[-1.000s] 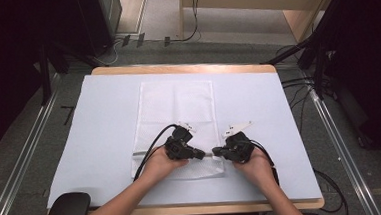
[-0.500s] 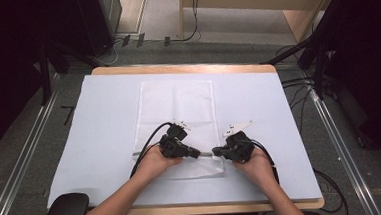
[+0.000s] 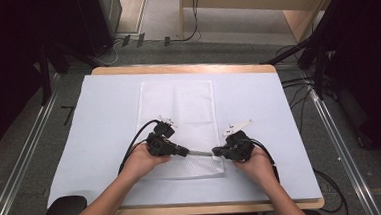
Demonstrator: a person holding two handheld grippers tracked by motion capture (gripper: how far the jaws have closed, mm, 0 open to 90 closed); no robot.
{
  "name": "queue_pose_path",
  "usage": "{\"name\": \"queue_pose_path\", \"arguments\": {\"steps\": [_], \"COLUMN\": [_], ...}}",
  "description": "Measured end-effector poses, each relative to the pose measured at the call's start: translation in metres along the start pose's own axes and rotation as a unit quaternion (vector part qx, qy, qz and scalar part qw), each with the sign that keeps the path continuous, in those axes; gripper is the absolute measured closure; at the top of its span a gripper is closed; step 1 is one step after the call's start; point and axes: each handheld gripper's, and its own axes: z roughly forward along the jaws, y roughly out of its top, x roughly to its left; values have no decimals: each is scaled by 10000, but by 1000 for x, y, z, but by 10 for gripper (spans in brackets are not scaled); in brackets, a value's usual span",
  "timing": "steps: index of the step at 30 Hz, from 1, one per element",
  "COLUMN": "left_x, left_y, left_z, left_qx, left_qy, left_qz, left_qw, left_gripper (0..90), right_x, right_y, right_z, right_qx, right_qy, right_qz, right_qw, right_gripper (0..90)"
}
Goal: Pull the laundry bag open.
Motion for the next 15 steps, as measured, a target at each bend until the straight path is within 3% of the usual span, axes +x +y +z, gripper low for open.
{"name": "queue_pose_path", "arguments": {"steps": [4, 15], "left_x": [3, 17], "left_y": [-2, -20], "left_z": [-6, -35], "left_qx": [68, -37], "left_qy": [5, 78], "left_qz": [-53, -172], "left_qw": [10000, 9998], "left_gripper": [881, 881], "right_x": [0, 1], "right_y": [0, -1], "right_z": [0, 0], "right_qx": [-2, -39], "right_qy": [7, -10], "right_qz": [21, 24], "right_qw": [10000, 10000], "right_gripper": [900, 900]}}
